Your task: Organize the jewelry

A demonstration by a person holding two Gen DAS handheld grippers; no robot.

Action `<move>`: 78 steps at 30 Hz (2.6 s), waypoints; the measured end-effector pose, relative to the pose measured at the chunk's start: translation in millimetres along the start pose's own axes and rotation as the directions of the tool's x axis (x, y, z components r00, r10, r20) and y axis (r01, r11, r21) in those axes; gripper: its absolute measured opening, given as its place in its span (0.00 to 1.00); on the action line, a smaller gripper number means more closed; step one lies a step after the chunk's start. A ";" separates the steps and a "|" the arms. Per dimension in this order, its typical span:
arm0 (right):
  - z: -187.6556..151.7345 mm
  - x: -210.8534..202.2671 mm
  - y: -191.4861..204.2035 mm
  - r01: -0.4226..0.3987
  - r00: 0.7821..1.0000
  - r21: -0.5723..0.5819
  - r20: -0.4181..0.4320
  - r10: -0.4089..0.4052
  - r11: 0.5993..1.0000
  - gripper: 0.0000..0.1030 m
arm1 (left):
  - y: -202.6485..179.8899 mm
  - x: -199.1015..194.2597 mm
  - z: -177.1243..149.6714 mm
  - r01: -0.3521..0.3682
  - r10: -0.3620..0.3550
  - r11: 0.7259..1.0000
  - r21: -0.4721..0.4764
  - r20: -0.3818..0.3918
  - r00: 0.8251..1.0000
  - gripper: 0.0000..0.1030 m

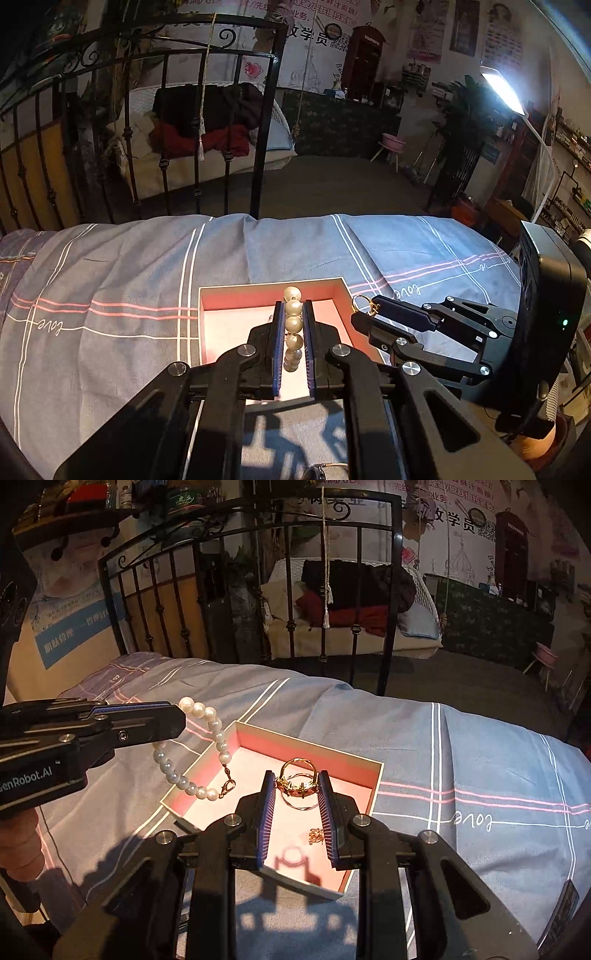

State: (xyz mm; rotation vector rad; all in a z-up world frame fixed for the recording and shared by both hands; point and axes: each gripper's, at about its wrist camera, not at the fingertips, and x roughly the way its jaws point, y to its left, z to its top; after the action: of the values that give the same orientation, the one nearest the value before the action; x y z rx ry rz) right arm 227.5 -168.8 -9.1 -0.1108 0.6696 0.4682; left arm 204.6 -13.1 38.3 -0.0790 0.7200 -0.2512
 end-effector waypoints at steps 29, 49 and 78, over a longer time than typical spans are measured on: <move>-37.8 84.2 -10.5 -0.024 0.980 0.042 -0.195 0.032 0.999 0.24 | 14.0 89.2 -21.1 -0.069 0.062 0.997 -0.029 -0.198 0.978 0.09; -44.4 83.0 -3.5 -0.033 0.975 -0.010 -0.220 0.030 0.999 0.24 | 9.2 104.3 -25.9 -0.166 0.166 0.986 0.020 -0.265 0.950 0.10; -164.1 -36.6 35.4 -0.126 0.974 0.017 -0.188 0.127 0.992 0.53 | 40.3 -8.2 -158.4 -0.120 0.123 0.992 0.027 -0.249 0.961 0.55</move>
State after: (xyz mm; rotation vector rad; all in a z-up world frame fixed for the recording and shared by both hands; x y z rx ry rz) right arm 92.7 -191.7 -113.1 -0.1092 0.8673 0.5830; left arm 102.0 30.3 -81.6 0.0089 0.9709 -0.1485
